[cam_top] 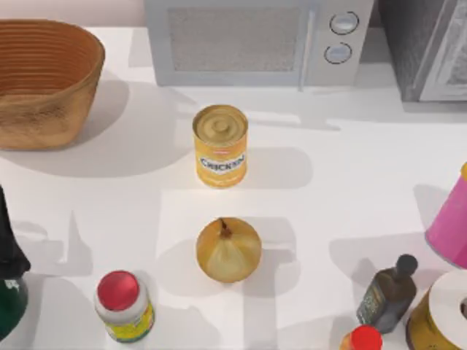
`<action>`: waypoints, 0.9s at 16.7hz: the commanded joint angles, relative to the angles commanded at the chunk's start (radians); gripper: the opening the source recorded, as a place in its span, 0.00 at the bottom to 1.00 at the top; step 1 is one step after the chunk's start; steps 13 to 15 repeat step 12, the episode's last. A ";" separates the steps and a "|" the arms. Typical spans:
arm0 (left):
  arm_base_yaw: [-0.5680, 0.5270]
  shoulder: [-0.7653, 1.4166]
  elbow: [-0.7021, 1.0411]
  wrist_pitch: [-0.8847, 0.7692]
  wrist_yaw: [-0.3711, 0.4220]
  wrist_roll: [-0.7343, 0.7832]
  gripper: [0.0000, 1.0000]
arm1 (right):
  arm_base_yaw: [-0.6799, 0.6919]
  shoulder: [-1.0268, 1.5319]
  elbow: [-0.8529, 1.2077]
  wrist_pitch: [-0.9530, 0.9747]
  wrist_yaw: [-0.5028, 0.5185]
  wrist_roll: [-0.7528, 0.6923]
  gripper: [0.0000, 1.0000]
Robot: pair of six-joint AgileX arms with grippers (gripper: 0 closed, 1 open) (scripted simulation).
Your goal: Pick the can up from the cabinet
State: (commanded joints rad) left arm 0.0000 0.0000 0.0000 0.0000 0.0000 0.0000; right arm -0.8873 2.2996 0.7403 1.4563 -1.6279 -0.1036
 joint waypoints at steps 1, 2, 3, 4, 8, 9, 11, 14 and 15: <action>0.000 0.000 0.000 0.000 0.000 0.000 1.00 | 0.000 0.000 0.000 0.000 0.000 0.000 0.60; 0.000 0.000 0.000 0.000 0.000 0.000 1.00 | 0.000 0.000 0.000 0.000 0.000 0.000 0.68; 0.000 0.000 0.000 0.000 0.000 0.000 1.00 | 0.000 0.000 0.000 0.000 0.000 0.000 0.75; 0.000 0.000 0.000 0.000 0.000 0.000 1.00 | 0.000 0.000 0.000 0.000 0.000 0.000 0.83; 0.000 0.000 0.000 0.000 0.000 0.000 1.00 | 0.000 0.000 0.000 0.000 0.000 0.000 1.00; 0.000 0.000 0.000 0.000 0.000 0.000 1.00 | 0.000 0.000 0.000 0.000 0.000 0.000 1.00; 0.000 0.000 0.000 0.000 0.000 0.000 1.00 | 0.000 0.000 0.000 0.000 0.000 0.000 1.00; 0.000 0.000 0.000 0.000 0.000 0.000 1.00 | 0.000 0.000 0.000 0.000 0.000 0.000 1.00; 0.000 0.000 0.000 0.000 0.000 0.000 1.00 | 0.000 0.000 0.000 0.000 0.000 0.000 1.00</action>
